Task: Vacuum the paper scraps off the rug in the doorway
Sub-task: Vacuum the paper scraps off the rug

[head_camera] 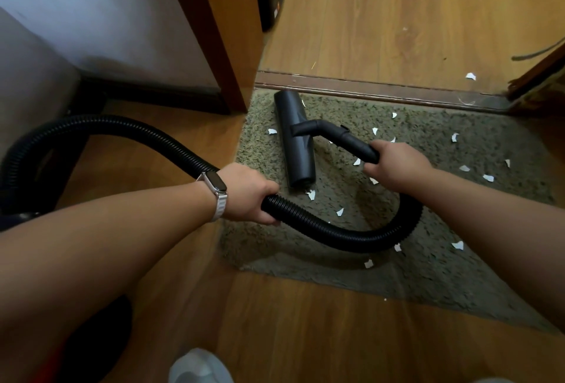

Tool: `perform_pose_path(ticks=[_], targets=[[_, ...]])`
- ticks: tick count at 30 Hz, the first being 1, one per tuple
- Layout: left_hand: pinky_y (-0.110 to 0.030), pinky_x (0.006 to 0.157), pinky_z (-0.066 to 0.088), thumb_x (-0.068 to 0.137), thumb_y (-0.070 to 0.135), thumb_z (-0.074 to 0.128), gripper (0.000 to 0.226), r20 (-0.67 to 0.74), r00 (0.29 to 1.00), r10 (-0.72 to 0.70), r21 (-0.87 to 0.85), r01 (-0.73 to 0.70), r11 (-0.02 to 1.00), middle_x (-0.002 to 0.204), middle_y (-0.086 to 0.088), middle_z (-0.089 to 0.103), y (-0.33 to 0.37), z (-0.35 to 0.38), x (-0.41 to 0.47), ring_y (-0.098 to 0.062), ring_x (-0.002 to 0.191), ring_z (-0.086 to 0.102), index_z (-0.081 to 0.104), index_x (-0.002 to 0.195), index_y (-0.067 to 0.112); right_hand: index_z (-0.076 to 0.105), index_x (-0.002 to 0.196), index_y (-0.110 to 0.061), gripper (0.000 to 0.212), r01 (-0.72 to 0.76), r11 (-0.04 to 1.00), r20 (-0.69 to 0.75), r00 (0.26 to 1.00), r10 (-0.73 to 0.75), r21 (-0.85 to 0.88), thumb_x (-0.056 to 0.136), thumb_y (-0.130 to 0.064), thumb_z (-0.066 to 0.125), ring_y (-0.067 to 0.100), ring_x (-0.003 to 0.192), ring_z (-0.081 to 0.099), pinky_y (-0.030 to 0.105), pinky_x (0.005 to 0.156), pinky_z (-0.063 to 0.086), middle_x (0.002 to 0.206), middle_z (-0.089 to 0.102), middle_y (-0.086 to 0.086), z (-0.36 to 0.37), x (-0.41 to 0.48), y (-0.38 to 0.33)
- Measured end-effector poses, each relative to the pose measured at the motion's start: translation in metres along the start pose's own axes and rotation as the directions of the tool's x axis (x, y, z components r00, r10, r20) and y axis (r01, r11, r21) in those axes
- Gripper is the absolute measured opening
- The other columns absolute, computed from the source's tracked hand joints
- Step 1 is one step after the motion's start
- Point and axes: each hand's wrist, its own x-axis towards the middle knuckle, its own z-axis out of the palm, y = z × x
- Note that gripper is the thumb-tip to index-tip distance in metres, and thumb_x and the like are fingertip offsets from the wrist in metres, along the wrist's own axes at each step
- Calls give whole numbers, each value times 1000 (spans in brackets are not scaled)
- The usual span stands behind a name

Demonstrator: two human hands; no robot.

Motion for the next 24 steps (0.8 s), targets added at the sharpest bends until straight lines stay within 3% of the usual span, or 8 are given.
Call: perform_pose_path(ticks=[5,9,16,21,24], targets=[[-29,59,54,80,77,44,47,-37,997,-65,-20,64,998,72,10,59,-18,6,-14,-11,64,59,51,82,31,57,99,-26,14,-11,996,28,1000,8,88,88,-34,61,16,64,59,28,55,44,77,60,-2,-2,25,-16],[-31,57,54,78,79,42,49,-56,990,-127,-33,125,992,70,11,57,-32,12,-31,-10,62,58,50,80,31,57,100,-28,14,-3,990,33,999,-2,138,88,-34,60,12,63,55,26,52,37,75,58,-5,-3,41,-31],[-31,59,54,80,75,46,45,-4,989,-146,-27,146,989,71,10,58,-31,11,-37,-10,64,59,50,82,31,56,100,-25,16,50,997,82,995,-55,62,90,-36,59,24,78,57,30,63,41,80,57,-2,12,41,-49],[-28,57,50,80,74,47,44,-2,989,-146,-16,145,989,71,10,57,-28,9,-29,-11,65,59,52,83,30,58,103,-25,20,57,997,63,996,-60,55,87,-36,59,22,74,60,31,62,48,80,60,-3,5,37,-45],[-27,56,49,80,75,47,45,-18,990,-137,-5,137,991,70,10,58,-27,10,-24,-11,64,59,52,82,30,58,102,-25,18,42,998,52,998,-45,54,88,-36,60,21,72,58,29,58,42,77,57,-4,0,31,-36]])
